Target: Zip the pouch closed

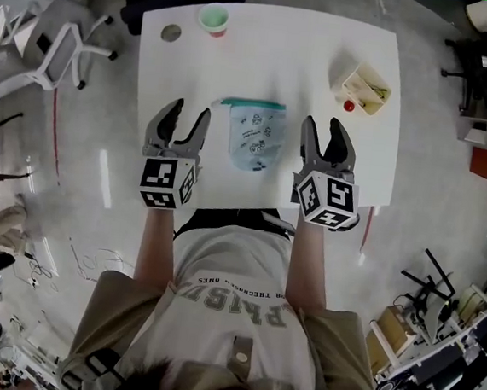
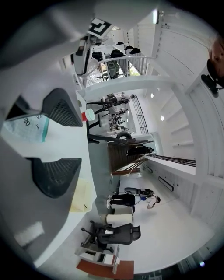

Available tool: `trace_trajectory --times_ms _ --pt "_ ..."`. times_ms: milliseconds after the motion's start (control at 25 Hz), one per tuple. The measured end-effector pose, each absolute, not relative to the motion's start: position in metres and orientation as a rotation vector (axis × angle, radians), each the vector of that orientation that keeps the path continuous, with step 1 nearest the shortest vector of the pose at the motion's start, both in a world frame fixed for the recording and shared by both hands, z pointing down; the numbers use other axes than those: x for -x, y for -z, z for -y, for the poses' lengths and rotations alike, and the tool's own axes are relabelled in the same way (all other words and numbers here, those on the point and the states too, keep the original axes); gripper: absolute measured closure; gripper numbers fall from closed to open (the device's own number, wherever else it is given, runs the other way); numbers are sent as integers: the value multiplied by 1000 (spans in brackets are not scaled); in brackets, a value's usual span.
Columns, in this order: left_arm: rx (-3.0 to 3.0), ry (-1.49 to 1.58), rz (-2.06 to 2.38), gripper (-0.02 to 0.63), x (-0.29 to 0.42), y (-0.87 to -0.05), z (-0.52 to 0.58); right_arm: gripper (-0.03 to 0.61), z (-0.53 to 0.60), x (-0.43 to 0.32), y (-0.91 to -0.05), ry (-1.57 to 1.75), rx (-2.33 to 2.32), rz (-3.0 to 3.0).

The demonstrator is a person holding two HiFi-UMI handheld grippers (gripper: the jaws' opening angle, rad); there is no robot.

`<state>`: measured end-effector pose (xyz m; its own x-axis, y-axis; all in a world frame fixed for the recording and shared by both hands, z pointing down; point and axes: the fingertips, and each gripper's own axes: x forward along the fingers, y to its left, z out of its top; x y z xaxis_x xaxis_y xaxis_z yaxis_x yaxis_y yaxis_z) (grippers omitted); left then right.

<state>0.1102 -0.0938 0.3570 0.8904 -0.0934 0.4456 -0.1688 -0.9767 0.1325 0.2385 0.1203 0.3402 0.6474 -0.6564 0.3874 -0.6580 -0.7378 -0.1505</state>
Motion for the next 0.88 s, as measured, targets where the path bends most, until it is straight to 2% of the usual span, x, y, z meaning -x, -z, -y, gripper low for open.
trace_trajectory --times_ms 440,880 --pt "-2815 -905 191 390 -112 -430 80 377 -86 -270 -375 -723 -2674 1331" --pt "-2840 -1210 97 390 -129 -494 69 379 -44 -286 -406 -745 -2297 1669"
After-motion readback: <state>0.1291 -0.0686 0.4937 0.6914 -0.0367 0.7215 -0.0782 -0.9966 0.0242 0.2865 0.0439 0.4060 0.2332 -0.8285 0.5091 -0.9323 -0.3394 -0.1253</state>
